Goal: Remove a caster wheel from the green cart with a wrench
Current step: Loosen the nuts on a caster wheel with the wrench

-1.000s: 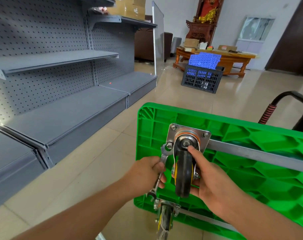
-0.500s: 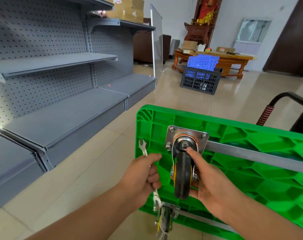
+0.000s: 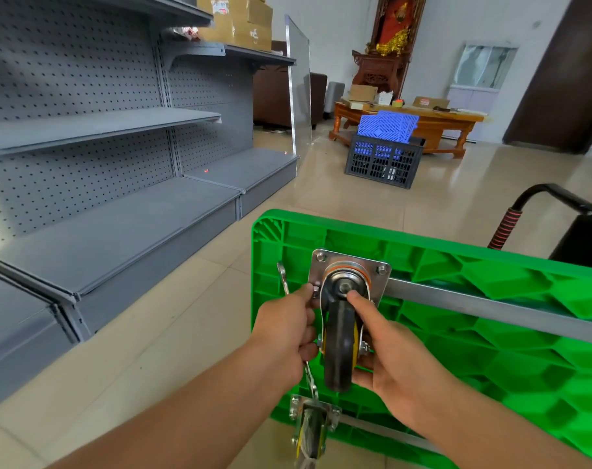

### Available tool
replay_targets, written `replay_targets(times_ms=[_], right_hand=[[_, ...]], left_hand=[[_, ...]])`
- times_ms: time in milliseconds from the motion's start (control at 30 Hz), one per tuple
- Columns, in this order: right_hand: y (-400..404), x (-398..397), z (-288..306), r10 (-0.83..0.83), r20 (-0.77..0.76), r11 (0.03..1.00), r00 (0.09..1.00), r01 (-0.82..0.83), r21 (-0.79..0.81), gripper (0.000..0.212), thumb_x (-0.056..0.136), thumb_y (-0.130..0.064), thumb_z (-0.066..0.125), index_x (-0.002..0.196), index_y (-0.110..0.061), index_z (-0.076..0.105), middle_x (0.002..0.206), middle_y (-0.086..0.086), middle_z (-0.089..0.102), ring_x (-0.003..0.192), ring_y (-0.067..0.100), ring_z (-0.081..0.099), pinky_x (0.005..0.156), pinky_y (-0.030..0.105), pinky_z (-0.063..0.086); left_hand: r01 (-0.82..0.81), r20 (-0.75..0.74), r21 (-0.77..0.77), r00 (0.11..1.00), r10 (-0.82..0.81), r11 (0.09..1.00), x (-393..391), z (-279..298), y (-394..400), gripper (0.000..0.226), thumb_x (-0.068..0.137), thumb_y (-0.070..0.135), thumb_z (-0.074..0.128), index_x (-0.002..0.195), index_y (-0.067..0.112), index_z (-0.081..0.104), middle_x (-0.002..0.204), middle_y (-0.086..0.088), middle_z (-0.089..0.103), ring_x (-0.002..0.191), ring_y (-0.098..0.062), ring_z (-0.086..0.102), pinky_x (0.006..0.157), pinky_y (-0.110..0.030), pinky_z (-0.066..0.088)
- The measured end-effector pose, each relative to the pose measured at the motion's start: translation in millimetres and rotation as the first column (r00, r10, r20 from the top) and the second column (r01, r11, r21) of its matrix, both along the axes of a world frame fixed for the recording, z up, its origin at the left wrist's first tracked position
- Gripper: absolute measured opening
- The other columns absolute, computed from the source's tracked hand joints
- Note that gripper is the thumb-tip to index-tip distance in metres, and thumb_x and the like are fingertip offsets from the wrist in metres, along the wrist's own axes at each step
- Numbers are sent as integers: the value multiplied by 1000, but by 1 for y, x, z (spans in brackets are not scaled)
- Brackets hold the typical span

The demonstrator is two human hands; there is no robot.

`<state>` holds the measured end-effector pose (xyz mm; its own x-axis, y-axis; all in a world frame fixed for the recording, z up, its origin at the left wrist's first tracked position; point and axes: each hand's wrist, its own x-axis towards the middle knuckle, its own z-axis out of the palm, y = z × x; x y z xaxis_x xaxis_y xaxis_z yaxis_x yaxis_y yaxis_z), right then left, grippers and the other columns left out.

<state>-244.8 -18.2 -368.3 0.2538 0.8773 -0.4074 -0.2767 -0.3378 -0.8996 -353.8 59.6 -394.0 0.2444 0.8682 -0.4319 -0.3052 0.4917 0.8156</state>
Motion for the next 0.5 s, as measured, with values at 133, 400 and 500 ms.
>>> replay_targets(times_ms=[133,400,500], right_hand=[[0,0,0,19,2,1000,1000,-19,5,41,86,-48,68,100,-11,76,78,8,75,77,23,71,76,41,57],[1,0,-2,-4,13,1000,1000,4,6,40,86,-50,69,100,-13,77,89,9,77,90,26,73,89,48,59],[2,1,-3,-6,15,1000,1000,6,9,40,86,-50,68,102,-14,76,86,7,77,89,25,72,87,47,60]], left_hand=[[65,5,6,998,-65,998,-3,-2,-3,31,103,38,52,81,17,60,48,7,31,35,-8,18,35,-17,14],[29,-38,110,999,-25,994,-5,-7,0,21,95,32,70,94,15,57,47,7,31,35,-8,22,34,-18,17],[37,-33,99,999,-34,994,-5,-7,2,19,101,29,60,89,15,58,46,7,31,33,-8,20,34,-17,17]])
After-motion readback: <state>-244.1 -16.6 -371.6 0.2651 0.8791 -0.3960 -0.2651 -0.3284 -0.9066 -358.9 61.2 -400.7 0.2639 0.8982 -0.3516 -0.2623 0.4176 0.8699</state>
